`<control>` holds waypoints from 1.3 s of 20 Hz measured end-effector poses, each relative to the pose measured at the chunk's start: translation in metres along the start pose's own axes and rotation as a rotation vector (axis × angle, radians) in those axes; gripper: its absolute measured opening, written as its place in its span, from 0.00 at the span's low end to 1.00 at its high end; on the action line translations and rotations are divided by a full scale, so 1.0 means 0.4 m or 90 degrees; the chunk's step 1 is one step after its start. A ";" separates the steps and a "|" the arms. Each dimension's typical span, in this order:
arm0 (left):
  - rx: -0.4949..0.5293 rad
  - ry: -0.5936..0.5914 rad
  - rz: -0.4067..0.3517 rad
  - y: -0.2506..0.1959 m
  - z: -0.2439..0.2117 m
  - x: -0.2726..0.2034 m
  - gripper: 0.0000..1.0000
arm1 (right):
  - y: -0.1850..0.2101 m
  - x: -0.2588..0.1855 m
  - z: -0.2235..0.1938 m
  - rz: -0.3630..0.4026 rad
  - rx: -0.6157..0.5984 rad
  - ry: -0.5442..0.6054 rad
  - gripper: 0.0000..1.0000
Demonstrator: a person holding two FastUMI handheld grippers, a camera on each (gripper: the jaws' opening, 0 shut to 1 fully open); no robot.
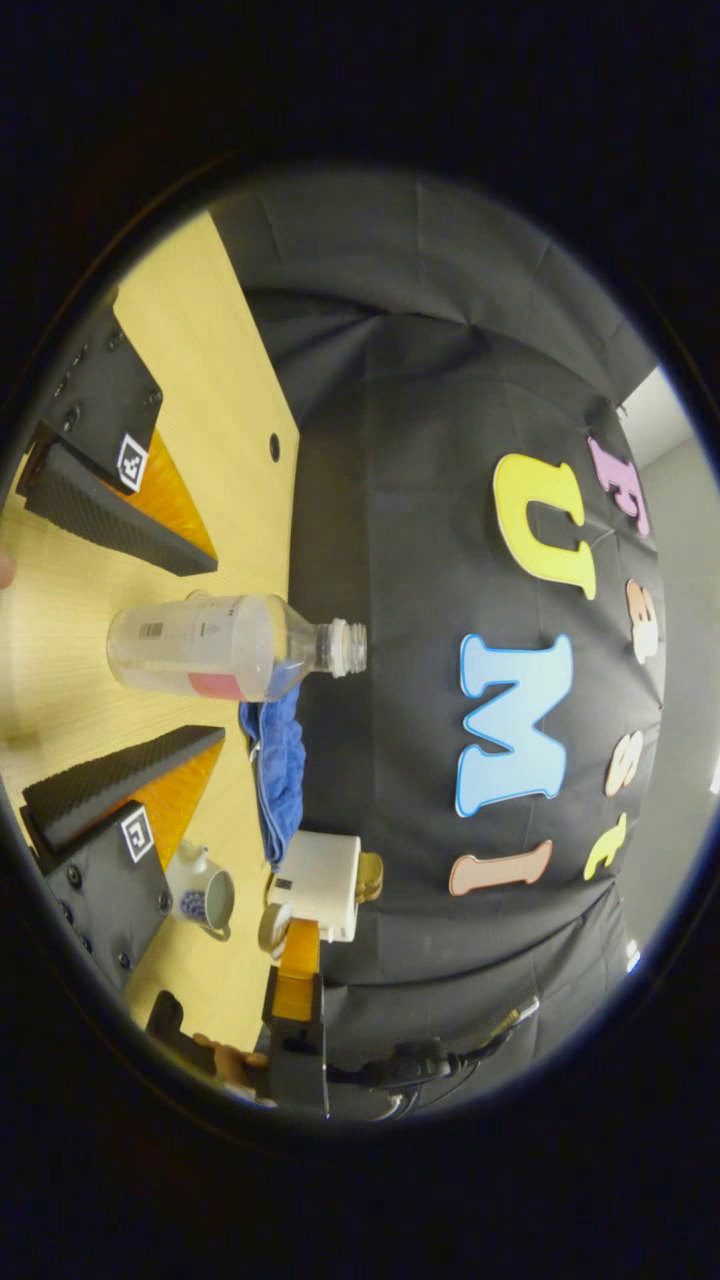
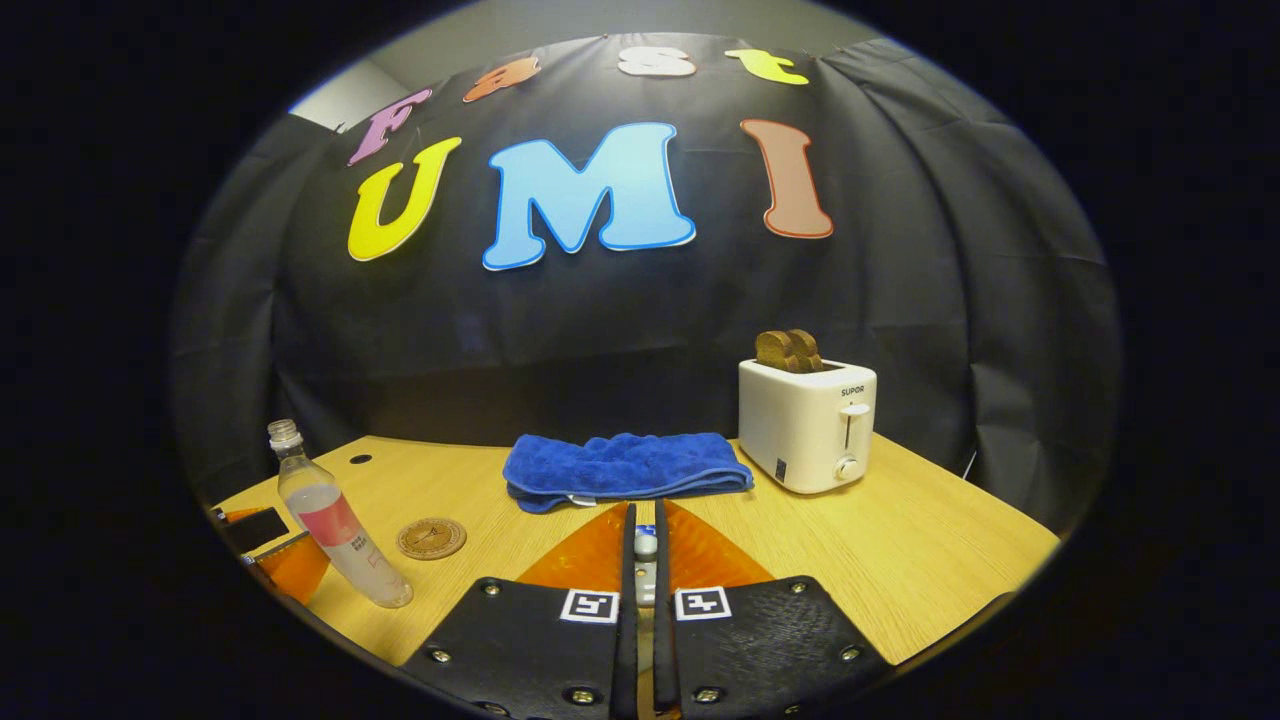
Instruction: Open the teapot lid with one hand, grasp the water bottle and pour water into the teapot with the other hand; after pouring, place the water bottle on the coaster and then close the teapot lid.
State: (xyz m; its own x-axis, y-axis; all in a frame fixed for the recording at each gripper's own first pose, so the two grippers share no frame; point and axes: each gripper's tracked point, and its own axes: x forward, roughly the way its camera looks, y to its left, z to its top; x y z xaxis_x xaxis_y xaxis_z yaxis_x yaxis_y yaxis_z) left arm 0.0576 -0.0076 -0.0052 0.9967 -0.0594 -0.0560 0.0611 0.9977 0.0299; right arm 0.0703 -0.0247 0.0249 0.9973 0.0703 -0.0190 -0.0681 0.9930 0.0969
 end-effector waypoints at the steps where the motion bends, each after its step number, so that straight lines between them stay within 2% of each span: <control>1: 0.000 0.004 -0.001 0.000 -0.003 0.010 1.00 | -0.007 0.000 -0.003 -0.002 0.002 0.000 0.06; 14: 0.044 0.050 0.019 0.011 -0.063 0.104 1.00 | -0.087 -0.003 -0.027 -0.032 0.039 0.009 0.06; 18: 0.072 0.060 0.001 -0.003 -0.067 0.118 1.00 | -0.097 -0.006 -0.023 -0.036 0.047 0.006 0.06; 20: 0.076 0.059 -0.003 -0.008 -0.067 0.124 0.89 | -0.101 -0.007 -0.023 -0.037 0.051 0.006 0.06; 23: 0.092 0.059 -0.015 -0.015 -0.063 0.124 0.88 | -0.106 -0.008 -0.022 -0.038 0.056 0.005 0.06; 26: 0.138 0.063 -0.025 -0.022 -0.057 0.129 0.86 | -0.112 -0.010 -0.019 -0.039 0.060 0.004 0.06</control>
State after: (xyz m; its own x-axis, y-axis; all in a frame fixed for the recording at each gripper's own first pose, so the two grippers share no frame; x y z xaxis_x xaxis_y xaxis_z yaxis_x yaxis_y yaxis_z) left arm 0.1071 -0.0186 -0.0311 0.9839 -0.0837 -0.1578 0.1202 0.9638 0.2380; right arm 0.0693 -0.0687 0.0131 0.9994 0.0109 -0.0344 -0.0042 0.9820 0.1887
